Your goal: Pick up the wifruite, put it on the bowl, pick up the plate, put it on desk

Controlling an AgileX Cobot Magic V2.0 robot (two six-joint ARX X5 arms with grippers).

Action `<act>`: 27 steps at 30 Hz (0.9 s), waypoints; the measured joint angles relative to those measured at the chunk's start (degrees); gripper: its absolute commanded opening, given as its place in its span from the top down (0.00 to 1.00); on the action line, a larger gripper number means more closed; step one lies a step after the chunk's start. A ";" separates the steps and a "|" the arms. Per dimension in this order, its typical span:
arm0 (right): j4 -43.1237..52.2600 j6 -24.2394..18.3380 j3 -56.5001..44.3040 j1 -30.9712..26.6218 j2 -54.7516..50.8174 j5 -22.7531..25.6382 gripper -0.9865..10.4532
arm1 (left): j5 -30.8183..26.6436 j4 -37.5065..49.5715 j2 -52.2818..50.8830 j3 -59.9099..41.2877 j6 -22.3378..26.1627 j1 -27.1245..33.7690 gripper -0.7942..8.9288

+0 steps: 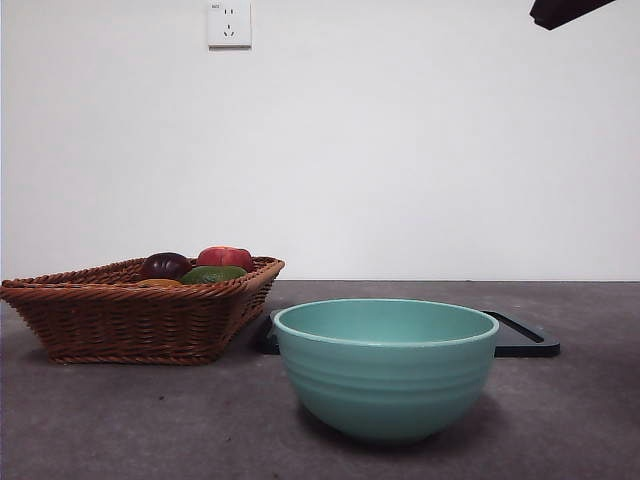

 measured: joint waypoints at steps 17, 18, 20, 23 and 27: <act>0.04 0.00 0.00 0.00 0.00 0.00 0.91 | -0.07 -6.08 -2.54 -3.32 0.00 0.48 0.91; 0.04 0.00 0.00 0.00 0.00 0.00 0.91 | -0.04 -6.08 -2.54 -3.32 0.00 0.48 0.91; 0.04 0.02 0.00 0.00 0.00 0.00 0.91 | -0.07 -6.08 -2.54 -3.32 0.00 0.48 0.91; 0.04 0.02 0.00 0.00 0.00 0.00 0.91 | -0.04 -6.08 -2.54 -3.32 0.00 0.48 0.91; 0.04 0.00 0.00 0.00 0.00 0.00 0.91 | -0.07 -6.08 -2.54 -3.32 0.00 0.48 0.91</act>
